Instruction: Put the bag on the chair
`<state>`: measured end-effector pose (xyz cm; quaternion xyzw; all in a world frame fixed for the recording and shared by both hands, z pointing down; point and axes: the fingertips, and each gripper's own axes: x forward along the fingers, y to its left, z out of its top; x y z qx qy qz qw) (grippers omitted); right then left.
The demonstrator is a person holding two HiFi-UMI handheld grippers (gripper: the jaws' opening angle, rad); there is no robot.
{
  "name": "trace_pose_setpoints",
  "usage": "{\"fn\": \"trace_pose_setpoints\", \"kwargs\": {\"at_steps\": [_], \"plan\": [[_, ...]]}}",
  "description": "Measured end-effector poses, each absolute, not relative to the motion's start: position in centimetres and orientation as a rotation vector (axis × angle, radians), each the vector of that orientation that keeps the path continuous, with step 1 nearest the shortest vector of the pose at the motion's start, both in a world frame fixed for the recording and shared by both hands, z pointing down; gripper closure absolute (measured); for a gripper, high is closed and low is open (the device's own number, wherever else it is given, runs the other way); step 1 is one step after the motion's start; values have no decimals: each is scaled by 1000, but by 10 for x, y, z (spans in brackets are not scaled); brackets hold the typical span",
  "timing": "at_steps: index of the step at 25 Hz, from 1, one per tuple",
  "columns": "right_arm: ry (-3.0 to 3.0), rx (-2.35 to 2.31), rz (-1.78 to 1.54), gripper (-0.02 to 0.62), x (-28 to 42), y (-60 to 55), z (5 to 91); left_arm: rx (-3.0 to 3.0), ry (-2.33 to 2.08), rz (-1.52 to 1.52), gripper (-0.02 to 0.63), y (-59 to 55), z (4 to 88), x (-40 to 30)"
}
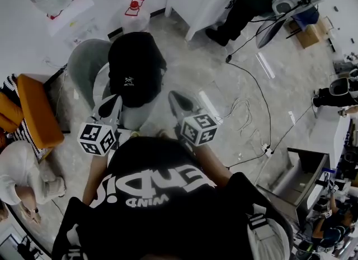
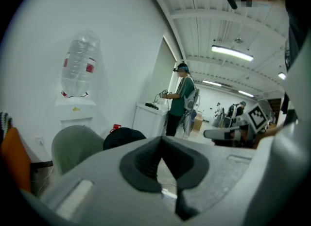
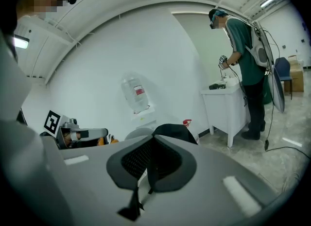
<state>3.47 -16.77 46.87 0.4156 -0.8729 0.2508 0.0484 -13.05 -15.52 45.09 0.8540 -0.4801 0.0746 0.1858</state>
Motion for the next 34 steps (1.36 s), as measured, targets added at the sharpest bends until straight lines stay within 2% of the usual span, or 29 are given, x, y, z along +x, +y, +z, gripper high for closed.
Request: {"fn": "trace_pose_setpoints", "kwargs": {"at_steps": [34], "plan": [[-2623,1226,805,594,28,-178,485,2321,-1410,224,604,-165,464,-140]]}}
